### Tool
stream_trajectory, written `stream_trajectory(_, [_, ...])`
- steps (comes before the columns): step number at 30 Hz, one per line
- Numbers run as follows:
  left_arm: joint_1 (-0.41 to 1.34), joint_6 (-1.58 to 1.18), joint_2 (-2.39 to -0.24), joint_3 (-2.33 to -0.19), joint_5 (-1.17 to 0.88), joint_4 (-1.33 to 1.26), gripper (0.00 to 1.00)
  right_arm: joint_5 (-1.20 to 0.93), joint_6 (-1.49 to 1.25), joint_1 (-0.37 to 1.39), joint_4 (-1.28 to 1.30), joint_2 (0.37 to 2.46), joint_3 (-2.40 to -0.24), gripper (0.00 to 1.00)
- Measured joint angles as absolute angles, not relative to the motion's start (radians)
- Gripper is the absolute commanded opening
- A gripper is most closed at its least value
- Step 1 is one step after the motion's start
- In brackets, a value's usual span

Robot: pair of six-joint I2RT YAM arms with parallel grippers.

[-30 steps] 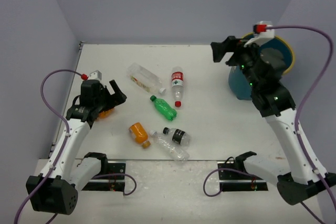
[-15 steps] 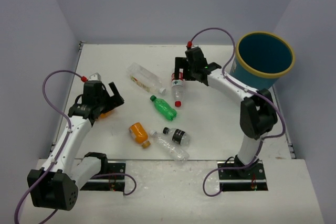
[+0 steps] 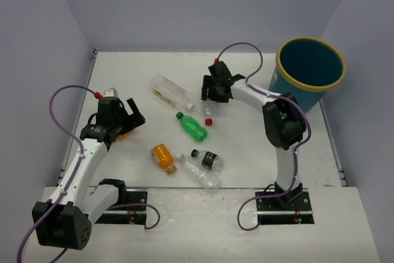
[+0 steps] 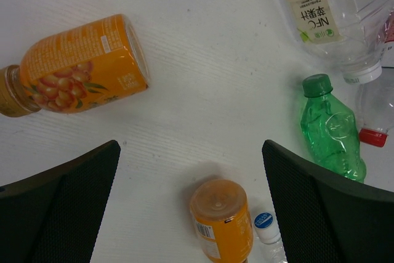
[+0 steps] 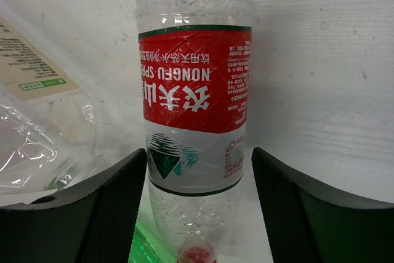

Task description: Put the plastic bottles in the bin

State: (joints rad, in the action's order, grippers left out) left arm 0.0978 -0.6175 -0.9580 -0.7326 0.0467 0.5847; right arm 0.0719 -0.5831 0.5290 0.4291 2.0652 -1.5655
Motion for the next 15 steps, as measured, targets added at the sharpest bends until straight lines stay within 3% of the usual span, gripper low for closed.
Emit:
stream_trajectory(3, [0.098,-0.618,-0.94,-0.733,0.056,0.587,1.0,0.072,-0.59,0.529,0.43,2.074,-1.567,0.67])
stream_trajectory(11, [0.098,-0.622,-0.825,-0.733,0.092,0.616,1.0,0.076,-0.62,0.53,0.41,2.075,-1.559,0.27])
stream_trajectory(15, [0.098,-0.626,-0.786,-0.733,0.101,0.637,1.0,0.076,-0.628,0.531,0.373,2.064,-1.534,0.16])
